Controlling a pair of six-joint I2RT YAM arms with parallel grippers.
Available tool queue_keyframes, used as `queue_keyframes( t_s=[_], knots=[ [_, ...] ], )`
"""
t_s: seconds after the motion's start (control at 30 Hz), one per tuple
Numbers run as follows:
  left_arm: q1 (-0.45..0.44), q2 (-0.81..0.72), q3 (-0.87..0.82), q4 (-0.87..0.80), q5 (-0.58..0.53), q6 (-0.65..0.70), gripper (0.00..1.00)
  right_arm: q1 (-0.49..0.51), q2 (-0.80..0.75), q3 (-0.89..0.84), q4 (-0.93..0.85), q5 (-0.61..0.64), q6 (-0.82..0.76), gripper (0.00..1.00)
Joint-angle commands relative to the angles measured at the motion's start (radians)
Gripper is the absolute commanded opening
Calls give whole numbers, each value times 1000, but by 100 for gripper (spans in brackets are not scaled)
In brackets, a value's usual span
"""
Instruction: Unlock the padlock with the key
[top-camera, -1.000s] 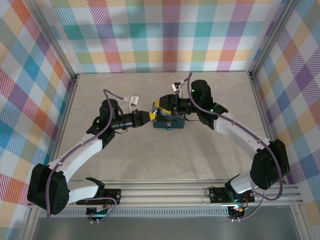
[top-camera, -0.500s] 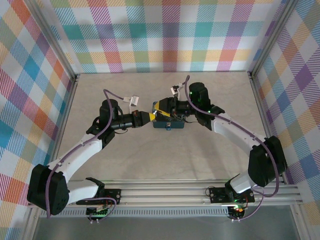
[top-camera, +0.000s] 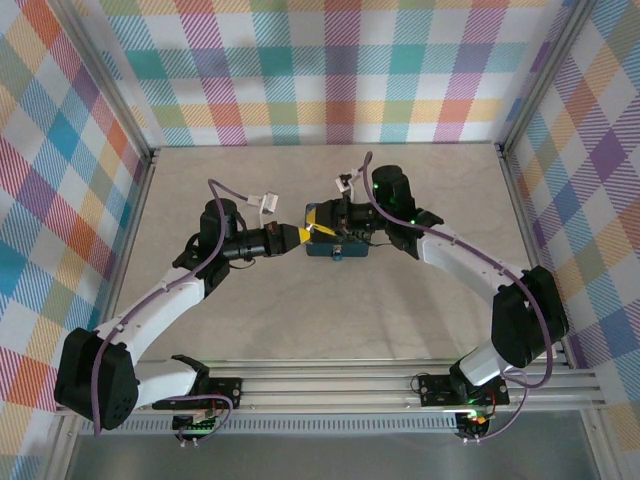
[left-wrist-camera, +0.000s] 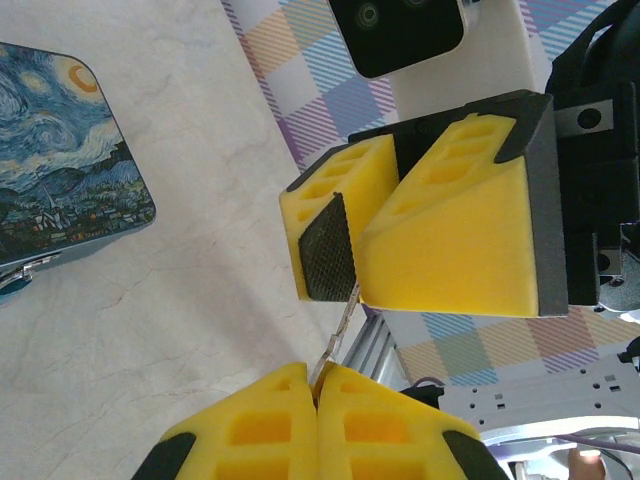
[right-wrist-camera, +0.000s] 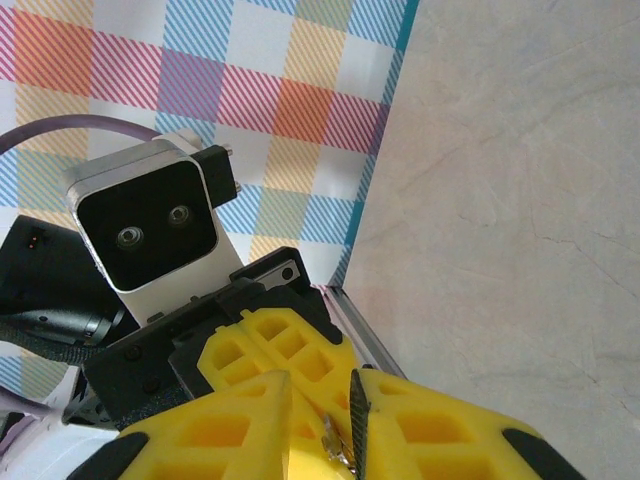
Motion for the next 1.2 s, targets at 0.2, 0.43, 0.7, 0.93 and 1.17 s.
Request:
queue_keyframes(
  t_s=[0.2,0.43,0.7,0.93,1.17],
  knots=[
    [-1,2,36,-16,-4,33,0,15,13,32,-25,-36,-26,19],
    [-1,19,41,-28,-25,31,0,24,14,51,-89,-38,-98,0],
    [1,2,57,-102,-75,28,24,23,14,112,-223,0,-313,0],
    [3,-42,105,-213,-80,88,43,20,27,175,-331,0,-458,0],
    [21,2,-8,127,54,-73,41,20,24,168,-295,-63,-442,0]
  ],
)
